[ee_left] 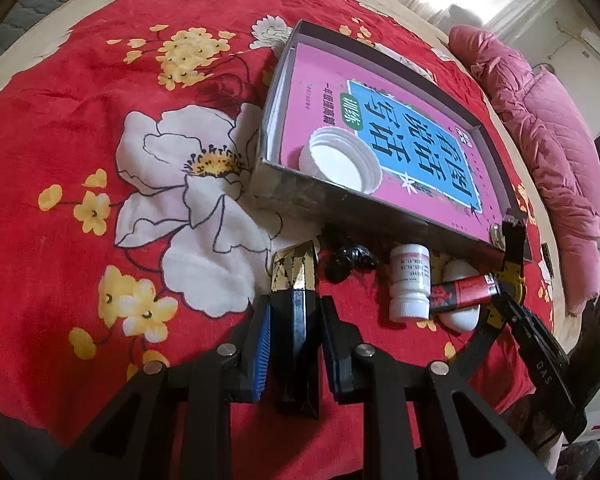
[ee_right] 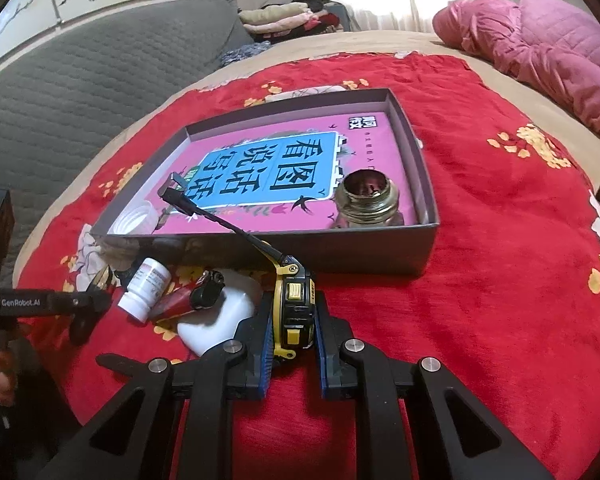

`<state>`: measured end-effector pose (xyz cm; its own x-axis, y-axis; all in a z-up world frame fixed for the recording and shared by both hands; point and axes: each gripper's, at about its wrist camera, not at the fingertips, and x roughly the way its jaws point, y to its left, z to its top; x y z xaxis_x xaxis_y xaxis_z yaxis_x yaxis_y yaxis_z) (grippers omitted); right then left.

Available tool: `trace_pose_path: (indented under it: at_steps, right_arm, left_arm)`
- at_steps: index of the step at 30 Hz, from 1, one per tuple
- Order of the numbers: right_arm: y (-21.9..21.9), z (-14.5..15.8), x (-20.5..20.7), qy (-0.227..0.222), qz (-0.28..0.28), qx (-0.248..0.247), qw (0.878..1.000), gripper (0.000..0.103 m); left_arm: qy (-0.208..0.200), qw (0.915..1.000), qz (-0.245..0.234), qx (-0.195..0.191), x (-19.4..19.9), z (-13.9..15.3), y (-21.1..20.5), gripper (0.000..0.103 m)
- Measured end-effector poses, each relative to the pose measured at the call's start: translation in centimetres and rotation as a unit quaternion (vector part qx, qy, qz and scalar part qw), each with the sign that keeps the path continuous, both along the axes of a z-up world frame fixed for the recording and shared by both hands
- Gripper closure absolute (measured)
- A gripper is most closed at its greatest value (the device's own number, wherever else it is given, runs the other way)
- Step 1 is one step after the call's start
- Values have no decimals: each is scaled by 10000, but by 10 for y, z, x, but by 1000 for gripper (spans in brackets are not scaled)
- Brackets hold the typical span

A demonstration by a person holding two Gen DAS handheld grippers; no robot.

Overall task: Organize rigid objects
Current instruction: 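Close the right gripper on the yellow tape measure while the left grips the black item, then lift the tape measure with the right gripper while the left carries the black item over the box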

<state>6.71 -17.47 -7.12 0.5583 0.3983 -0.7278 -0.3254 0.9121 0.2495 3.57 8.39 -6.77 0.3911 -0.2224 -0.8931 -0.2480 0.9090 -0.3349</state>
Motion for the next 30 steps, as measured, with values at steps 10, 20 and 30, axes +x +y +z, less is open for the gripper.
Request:
trace_pose_path:
  at_steps: [10,20,30]
  right_arm:
    - [-7,8,-5,-109,-81,117,9998,86]
    - [-17,10,-5,-34,-233,345,9991,86]
    - [-22,20,-8,-120,-308,627,9975,86]
  left_arm:
    - [-194,9997,-102,48,-8,14,-8,80]
    - [-510,9971,-337,446,-7,31,-22,80]
    - [-961,9923,-547,563,-8,42,-31,80]
